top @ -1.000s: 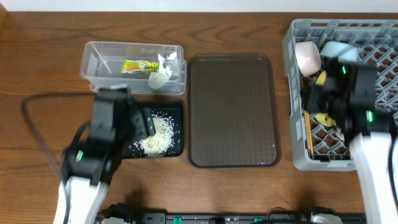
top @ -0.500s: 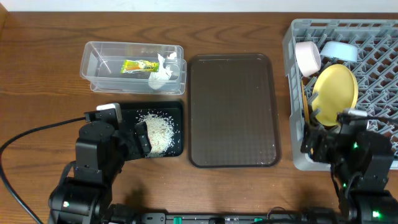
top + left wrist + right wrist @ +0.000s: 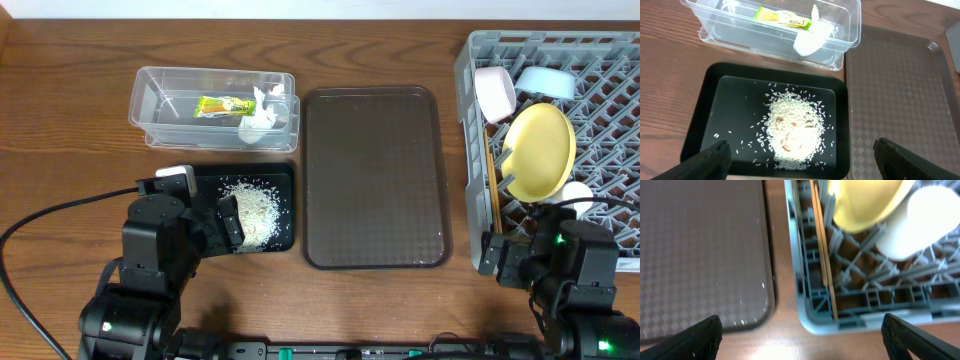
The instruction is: Sort waste into correct bins and load items into the dishwasher rack
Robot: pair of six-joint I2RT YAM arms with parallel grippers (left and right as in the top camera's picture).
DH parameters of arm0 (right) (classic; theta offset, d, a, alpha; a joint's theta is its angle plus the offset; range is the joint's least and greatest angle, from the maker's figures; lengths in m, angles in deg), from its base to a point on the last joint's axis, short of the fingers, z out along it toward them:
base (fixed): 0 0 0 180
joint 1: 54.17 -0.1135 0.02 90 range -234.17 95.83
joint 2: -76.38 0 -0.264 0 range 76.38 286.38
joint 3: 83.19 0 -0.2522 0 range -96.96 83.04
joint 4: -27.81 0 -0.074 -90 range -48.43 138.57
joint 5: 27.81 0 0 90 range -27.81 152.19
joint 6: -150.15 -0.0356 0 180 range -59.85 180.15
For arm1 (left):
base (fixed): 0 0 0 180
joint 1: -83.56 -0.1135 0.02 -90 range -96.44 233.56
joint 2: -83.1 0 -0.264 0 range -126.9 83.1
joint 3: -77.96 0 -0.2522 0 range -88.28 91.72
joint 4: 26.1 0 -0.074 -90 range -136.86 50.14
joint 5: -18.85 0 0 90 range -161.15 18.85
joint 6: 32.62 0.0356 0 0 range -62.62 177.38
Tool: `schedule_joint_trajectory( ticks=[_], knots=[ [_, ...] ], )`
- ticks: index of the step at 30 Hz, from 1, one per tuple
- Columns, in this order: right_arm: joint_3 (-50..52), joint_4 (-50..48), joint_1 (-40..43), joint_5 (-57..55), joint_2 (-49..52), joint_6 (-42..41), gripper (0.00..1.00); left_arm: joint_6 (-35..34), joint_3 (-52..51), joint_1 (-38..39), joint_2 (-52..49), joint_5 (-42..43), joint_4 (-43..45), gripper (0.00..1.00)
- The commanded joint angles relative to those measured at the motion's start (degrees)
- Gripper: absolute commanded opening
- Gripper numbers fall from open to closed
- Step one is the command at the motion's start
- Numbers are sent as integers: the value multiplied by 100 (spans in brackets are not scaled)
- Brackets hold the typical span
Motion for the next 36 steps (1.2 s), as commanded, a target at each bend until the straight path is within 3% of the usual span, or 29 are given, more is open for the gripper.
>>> schedule_joint_trajectory(
  ticks=[1, 5, 14, 22, 36],
  knots=[
    [74, -210, -48, -122, -195, 52, 99, -4, -46, -15, -15, -26, 4, 93],
    [479, -1185, -125, -98, -730, 98, 99, -4, -46, -15, -17, -24, 4, 93],
    [2485, -3847, -522, -57, -2822, 94, 99, -4, -46, -15, -17, -24, 4, 94],
    [4002, -6196, -535, -59, -3432, 94, 99, -4, -46, -15, -17, -24, 4, 95],
    [4398, -5720, -535, -59, -3401, 92, 99, -4, -46, -15, -17, -24, 4, 95]
  ],
)
